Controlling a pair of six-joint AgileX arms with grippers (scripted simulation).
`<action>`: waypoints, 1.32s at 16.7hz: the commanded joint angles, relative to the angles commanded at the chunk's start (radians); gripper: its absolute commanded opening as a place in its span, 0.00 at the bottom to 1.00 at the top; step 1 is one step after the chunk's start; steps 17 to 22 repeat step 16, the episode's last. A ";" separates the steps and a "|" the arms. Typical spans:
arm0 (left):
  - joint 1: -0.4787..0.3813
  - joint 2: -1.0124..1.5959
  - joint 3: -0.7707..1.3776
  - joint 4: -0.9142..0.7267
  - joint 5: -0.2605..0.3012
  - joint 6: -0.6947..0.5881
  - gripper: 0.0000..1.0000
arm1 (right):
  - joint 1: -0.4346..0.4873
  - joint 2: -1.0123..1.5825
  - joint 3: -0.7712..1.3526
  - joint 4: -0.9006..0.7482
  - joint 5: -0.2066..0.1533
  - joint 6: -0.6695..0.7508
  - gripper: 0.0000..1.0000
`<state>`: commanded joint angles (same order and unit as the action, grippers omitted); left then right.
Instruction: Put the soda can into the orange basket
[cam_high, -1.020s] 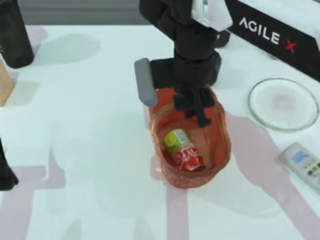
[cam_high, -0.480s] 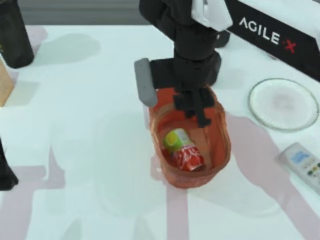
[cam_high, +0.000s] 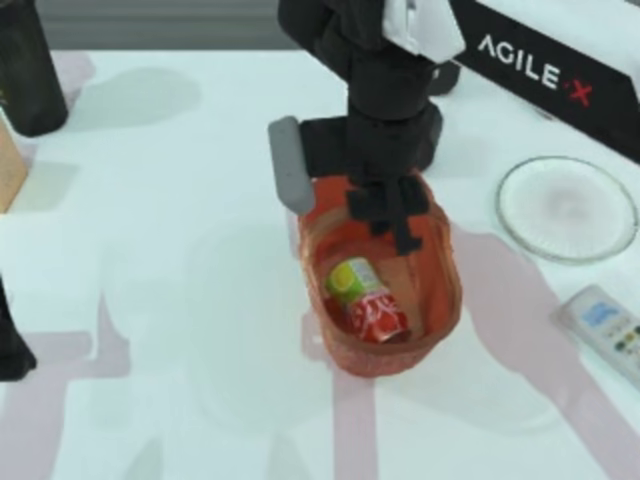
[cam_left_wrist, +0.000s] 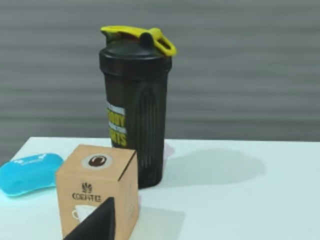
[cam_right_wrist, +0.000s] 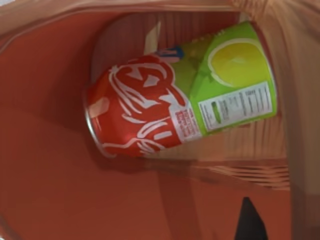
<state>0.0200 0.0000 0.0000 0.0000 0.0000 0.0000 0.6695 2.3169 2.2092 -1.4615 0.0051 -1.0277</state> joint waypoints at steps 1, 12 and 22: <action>0.000 0.000 0.000 0.000 0.000 0.000 1.00 | 0.000 0.000 0.000 0.000 0.000 0.000 0.00; 0.000 0.000 0.000 0.000 0.000 0.000 1.00 | -0.015 0.003 0.106 -0.109 0.000 -0.020 0.00; 0.000 0.000 0.000 0.000 0.000 0.000 1.00 | -0.028 -0.004 0.196 -0.199 0.000 -0.036 0.00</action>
